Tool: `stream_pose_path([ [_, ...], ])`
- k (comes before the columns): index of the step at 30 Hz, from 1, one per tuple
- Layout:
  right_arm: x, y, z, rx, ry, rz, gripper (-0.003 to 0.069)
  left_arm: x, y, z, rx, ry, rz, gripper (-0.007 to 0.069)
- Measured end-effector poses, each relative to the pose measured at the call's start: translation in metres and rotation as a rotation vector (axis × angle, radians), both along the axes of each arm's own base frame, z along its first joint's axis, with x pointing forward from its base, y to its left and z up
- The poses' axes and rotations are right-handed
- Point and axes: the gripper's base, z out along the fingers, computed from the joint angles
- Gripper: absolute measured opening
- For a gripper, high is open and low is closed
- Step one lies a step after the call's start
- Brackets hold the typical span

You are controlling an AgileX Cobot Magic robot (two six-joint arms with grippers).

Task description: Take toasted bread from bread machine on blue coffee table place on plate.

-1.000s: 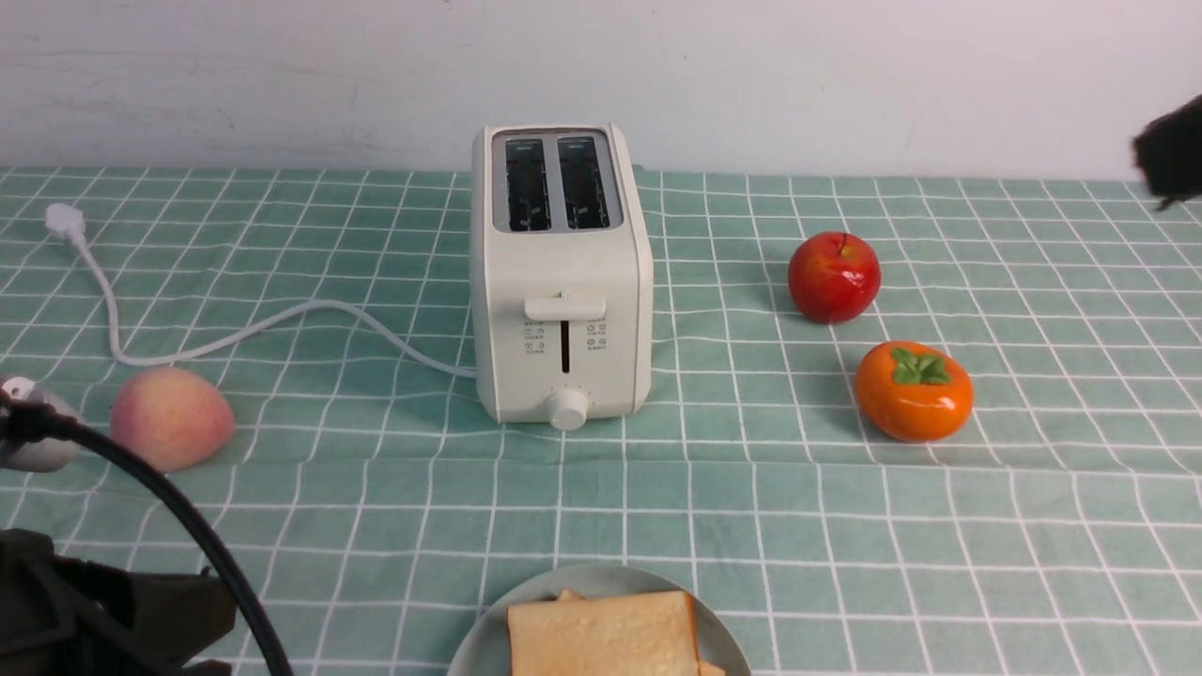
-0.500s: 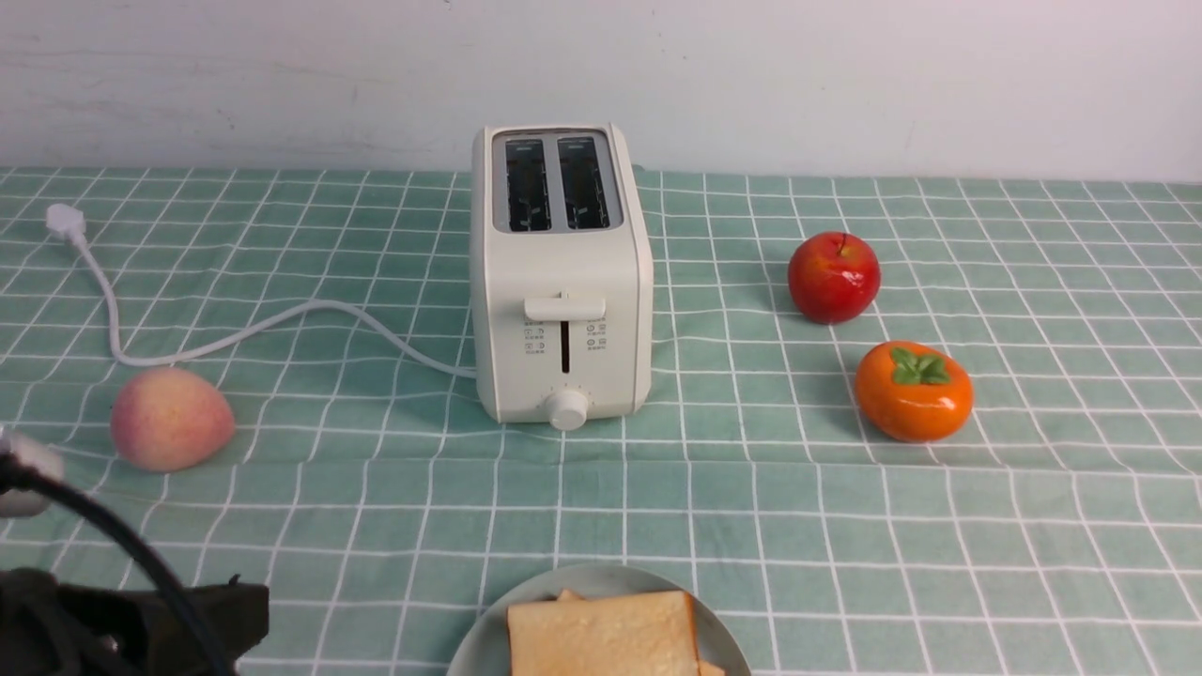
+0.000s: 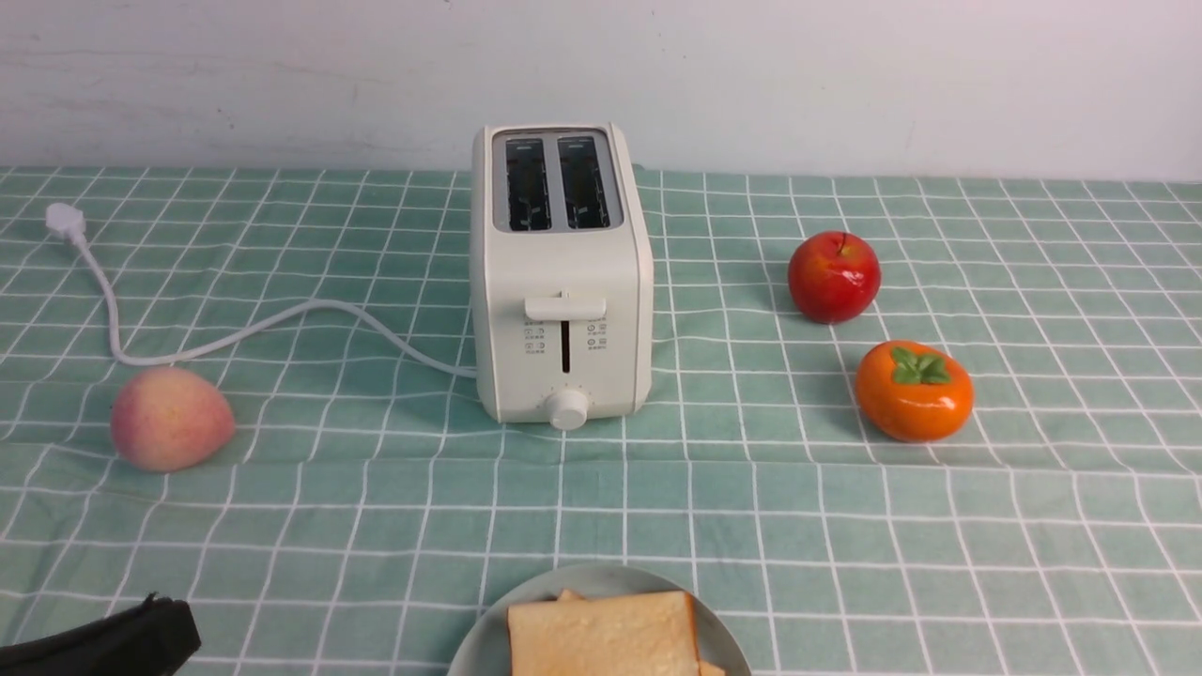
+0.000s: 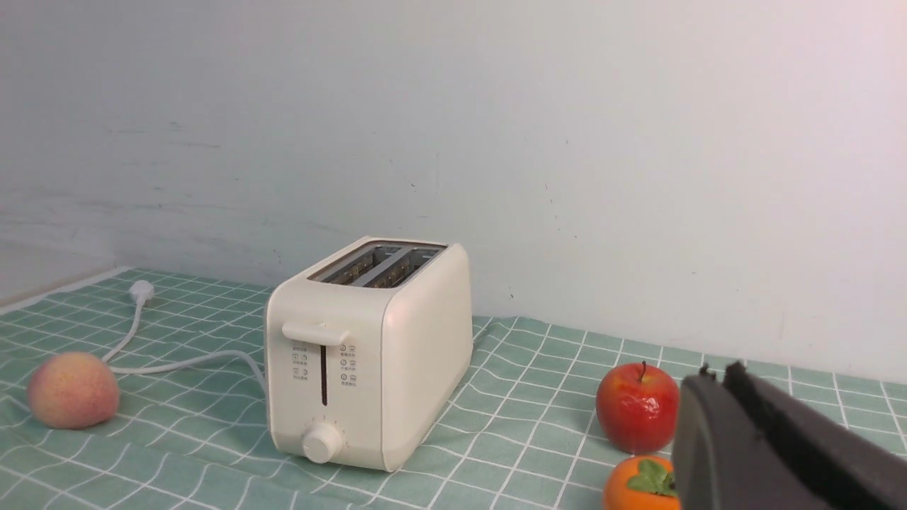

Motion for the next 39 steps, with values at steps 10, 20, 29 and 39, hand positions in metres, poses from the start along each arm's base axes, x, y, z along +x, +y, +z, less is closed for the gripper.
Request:
stream_pose_path([
  [10, 0.000, 0.000, 0.000, -0.009, -0.008, -0.004, 0.0022, 0.000, 0.000, 0.000, 0.021, -0.019, 0.000, -0.0013],
  [20, 0.000, 0.000, 0.000, -0.008, -0.008, -0.003, 0.0034, 0.000, 0.001, 0.000, 0.018, -0.022, 0.000, -0.0013],
  [29, 0.000, 0.000, 0.000, -0.008, -0.009, -0.003, 0.0046, -0.015, 0.017, -0.026, -0.054, -0.120, 0.121, -0.0013],
  [39, 0.000, 0.000, 0.001, -0.007, -0.012, -0.001, 0.0062, -0.013, 0.034, -0.082, 0.031, 0.072, 0.456, -0.0013],
])
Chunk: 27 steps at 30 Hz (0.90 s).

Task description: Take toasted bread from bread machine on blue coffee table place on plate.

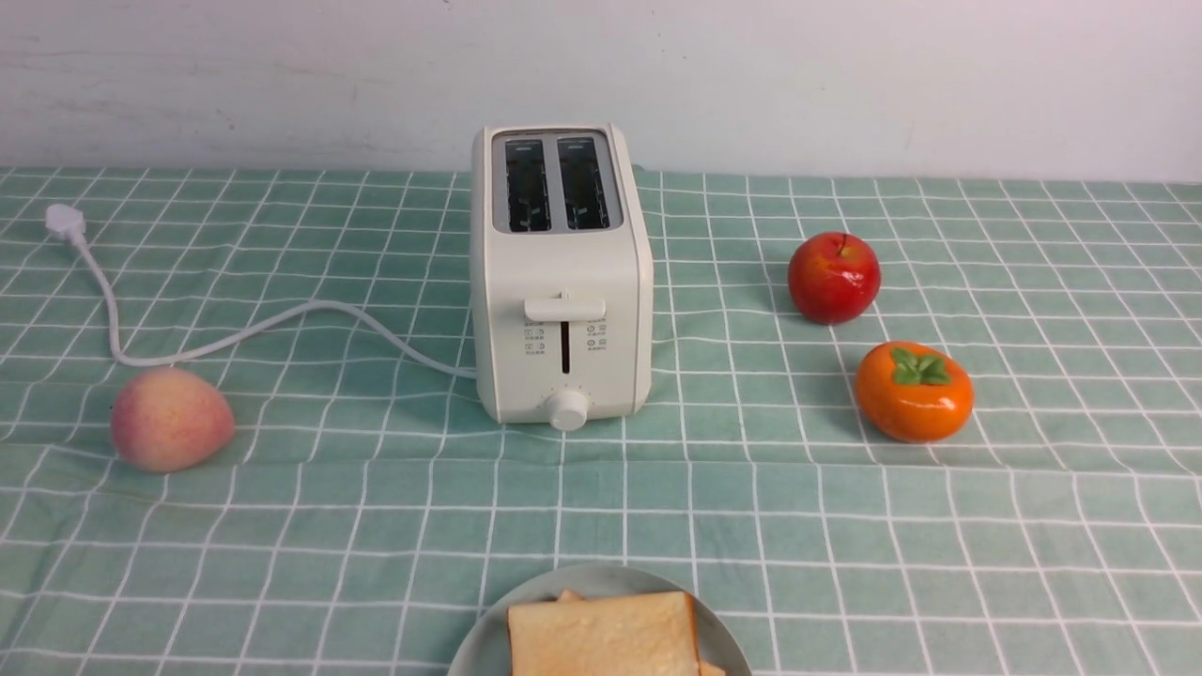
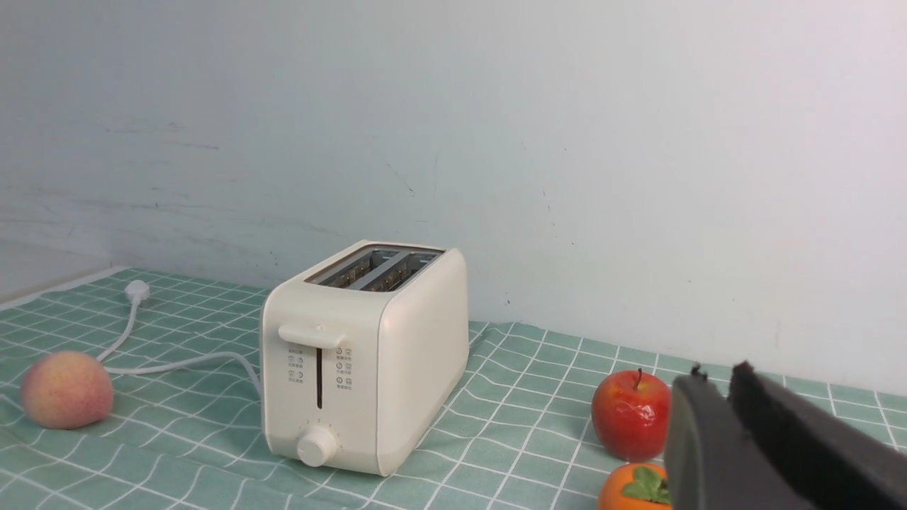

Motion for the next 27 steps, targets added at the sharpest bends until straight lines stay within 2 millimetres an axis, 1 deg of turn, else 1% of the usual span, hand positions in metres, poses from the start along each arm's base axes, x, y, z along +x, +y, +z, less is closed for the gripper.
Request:
stream_pose_path([
  [3, 0.0000, 0.0000, 0.0001, -0.001, -0.002, 0.000, 0.0064, -0.0009, 0.0001, -0.0042, 0.009, 0.039, -0.001, -0.0013],
  [27, 0.0000, 0.0000, 0.0002, -0.002, -0.003, 0.000, 0.0098, -0.0010, 0.0001, -0.0045, 0.011, 0.042, -0.001, -0.0006],
])
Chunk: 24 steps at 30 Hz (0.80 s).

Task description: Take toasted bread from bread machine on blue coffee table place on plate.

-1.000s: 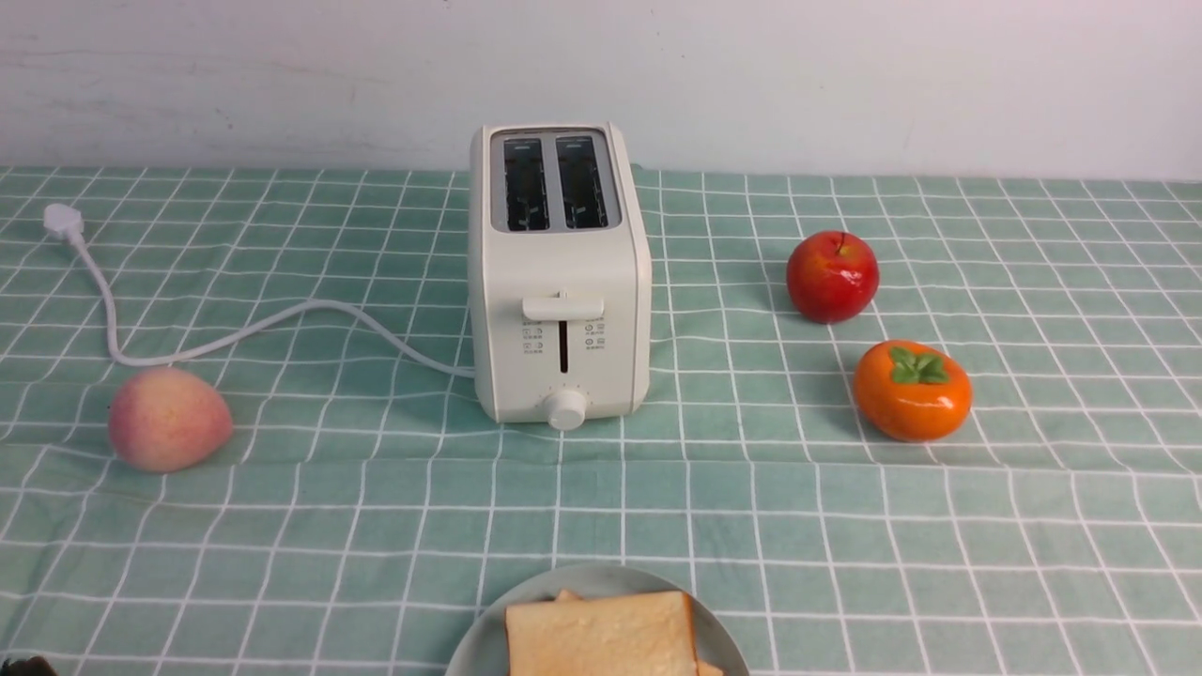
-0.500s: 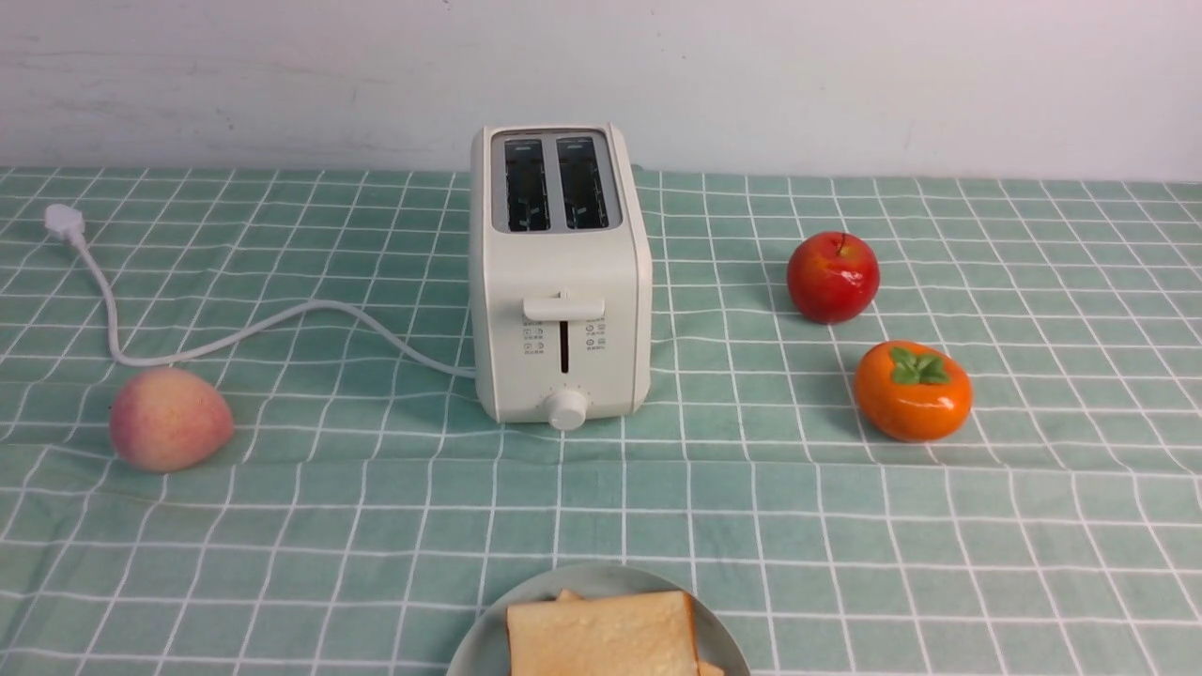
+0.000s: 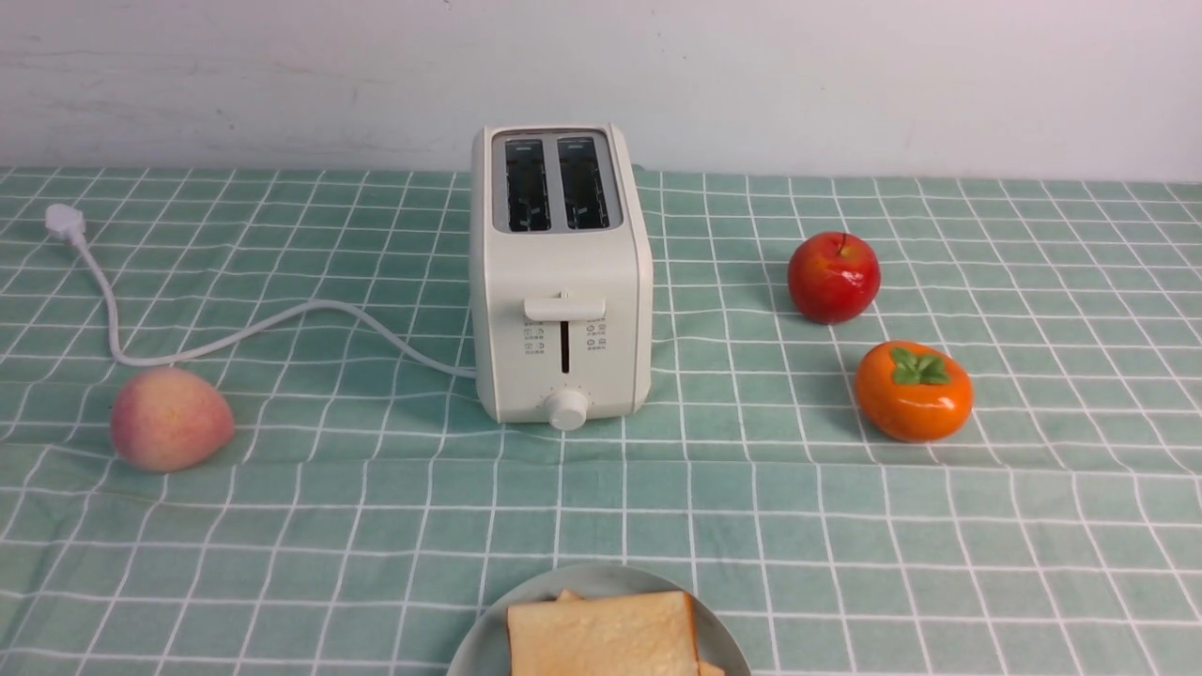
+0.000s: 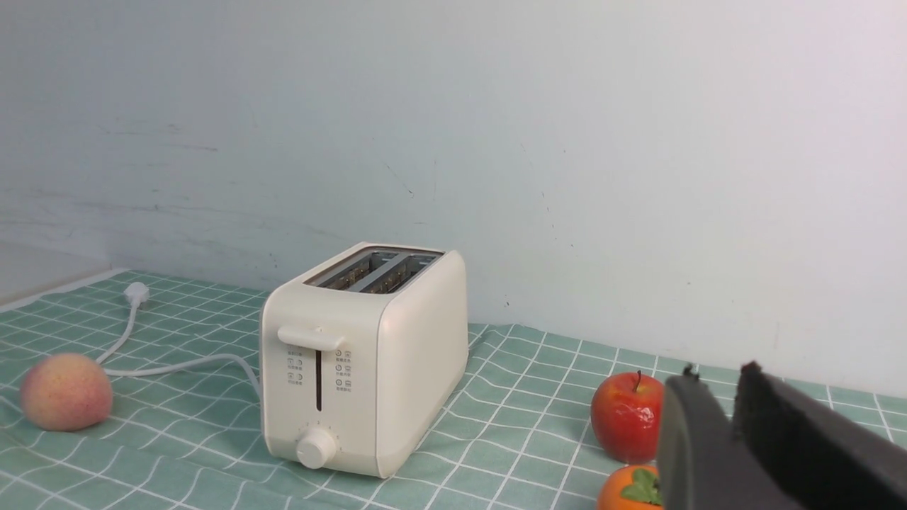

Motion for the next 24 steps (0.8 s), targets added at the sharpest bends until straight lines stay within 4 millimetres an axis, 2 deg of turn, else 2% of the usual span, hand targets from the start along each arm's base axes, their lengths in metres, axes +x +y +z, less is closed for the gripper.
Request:
stream_pose_path([
  [6, 0.000, 0.001, 0.000, 0.019, 0.008, 0.010, 0.0106, 0.000, 0.000, 0.000, 0.000, 0.000, 0.000, -0.0001],
  [12, -0.003, 0.006, -0.001, 0.101, 0.063, 0.095, 0.0113, 0.000, 0.000, 0.000, 0.000, 0.000, 0.000, 0.0003],
  [24, -0.006, 0.014, -0.006, 0.045, 0.076, 0.176, 0.0128, 0.000, 0.000, 0.000, 0.000, 0.001, 0.000, 0.0017],
])
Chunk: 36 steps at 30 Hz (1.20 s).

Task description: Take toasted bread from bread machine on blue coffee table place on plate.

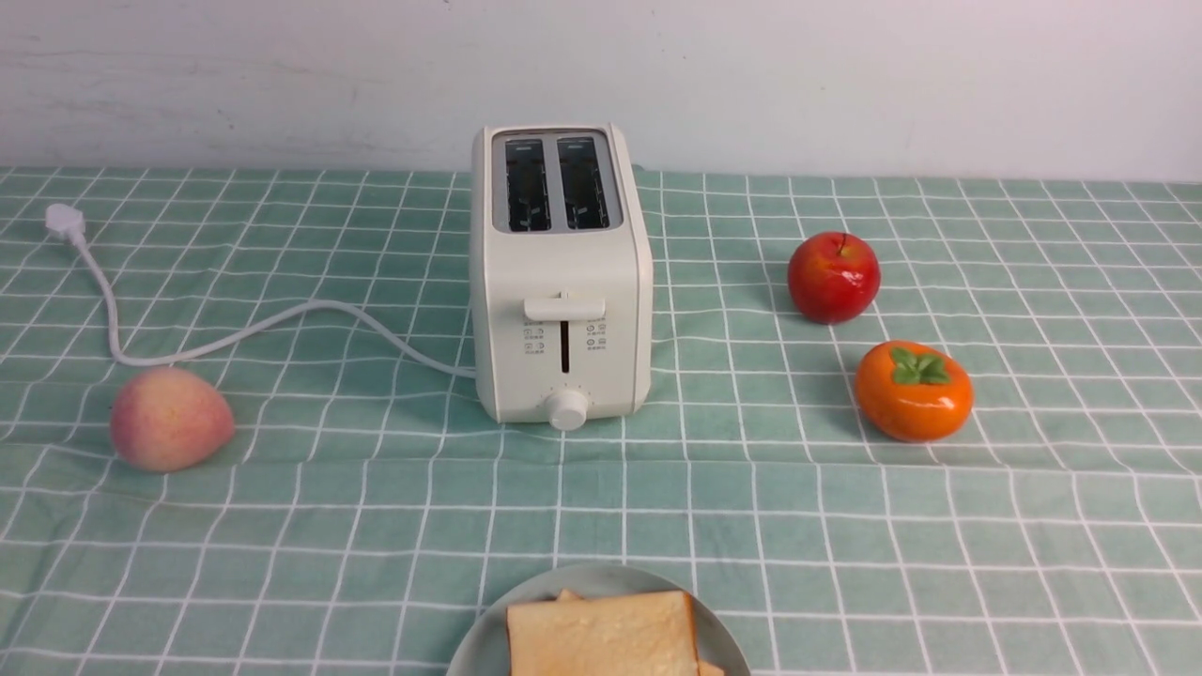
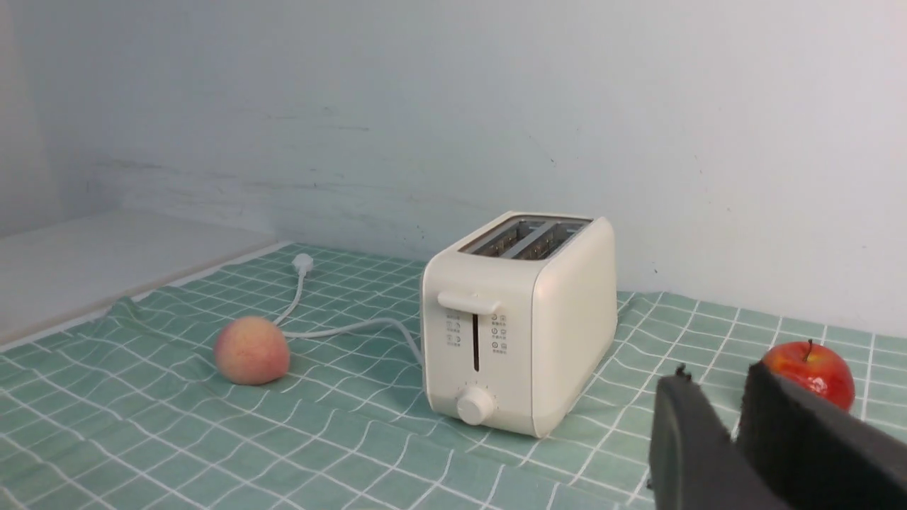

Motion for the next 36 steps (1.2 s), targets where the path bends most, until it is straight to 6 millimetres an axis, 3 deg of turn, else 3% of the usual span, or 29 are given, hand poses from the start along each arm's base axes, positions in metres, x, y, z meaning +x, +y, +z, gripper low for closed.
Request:
stream_pose_path([
  [4, 0.004, 0.000, -0.012, -0.026, 0.038, -0.058, 0.0132, 0.000, 0.000, 0.000, 0.001, 0.001, 0.001, 0.0017],
  [7, 0.015, -0.002, -0.041, -0.067, 0.132, -0.226, 0.0136, 0.000, 0.000, 0.000, 0.005, 0.001, 0.001, 0.0017],
  [8, 0.015, -0.003, -0.041, -0.067, 0.133, -0.236, 0.0137, 0.000, 0.000, 0.000, 0.006, 0.001, 0.001, 0.0017],
  [13, 0.026, -0.013, -0.102, -0.116, 0.349, -0.479, 0.0145, 0.000, 0.000, 0.000, 0.007, 0.003, 0.001, 0.0019],
  [17, 0.026, -0.018, -0.106, -0.112, 0.393, -0.580, 0.0149, 0.000, 0.000, 0.000, 0.007, 0.003, 0.001, 0.0020],
  [36, 0.026, -0.019, -0.106, -0.109, 0.394, -0.595, 0.0174, 0.000, 0.000, 0.000, 0.008, 0.003, 0.001, 0.0038],
])
